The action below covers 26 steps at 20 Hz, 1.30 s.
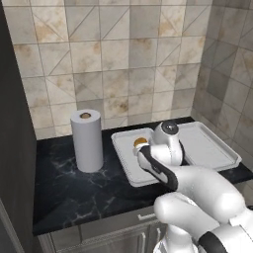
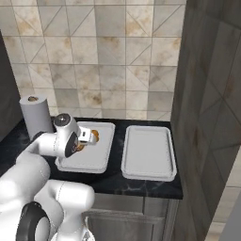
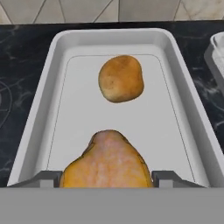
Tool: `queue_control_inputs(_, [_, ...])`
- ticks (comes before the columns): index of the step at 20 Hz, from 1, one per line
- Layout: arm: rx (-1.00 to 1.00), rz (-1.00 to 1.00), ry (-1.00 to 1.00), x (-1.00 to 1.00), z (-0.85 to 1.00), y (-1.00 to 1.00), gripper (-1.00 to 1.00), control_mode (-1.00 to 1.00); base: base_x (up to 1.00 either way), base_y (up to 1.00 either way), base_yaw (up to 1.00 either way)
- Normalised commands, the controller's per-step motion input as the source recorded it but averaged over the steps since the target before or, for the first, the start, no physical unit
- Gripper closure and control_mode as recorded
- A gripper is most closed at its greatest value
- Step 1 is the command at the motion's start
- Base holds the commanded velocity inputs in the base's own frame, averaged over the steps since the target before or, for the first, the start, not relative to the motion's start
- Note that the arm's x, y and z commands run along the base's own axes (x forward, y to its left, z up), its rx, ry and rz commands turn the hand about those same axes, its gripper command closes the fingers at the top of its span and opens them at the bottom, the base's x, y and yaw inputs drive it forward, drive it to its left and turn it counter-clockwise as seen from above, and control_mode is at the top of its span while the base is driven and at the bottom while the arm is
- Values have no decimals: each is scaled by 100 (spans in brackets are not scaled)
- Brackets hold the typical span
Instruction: Place one potato and one chicken drumstick in each tupperware on the nearby counter, to pack two identical lunches.
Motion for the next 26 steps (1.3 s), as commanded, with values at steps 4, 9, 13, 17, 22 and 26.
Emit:
queue_control_inputs(4, [0,0,0,18,-50,0,100,-100,0,0,0])
queue_control_inputs(9, [0,0,0,9,-31,0,-100,-100,0,0,0])
queue_control_inputs(13, [0,0,1,0,-1,0,-100,-100,0,0,0])
queue_control_inputs(17, [0,-3,3,6,8,0,-100,-100,0,0,0])
queue_control_inputs(22, [1,-4,7,-5,45,0,-100,-100,0,0,0])
queue_control_inputs(26, [3,-6,11,-76,76,-13,-100,-100,0,0,0])
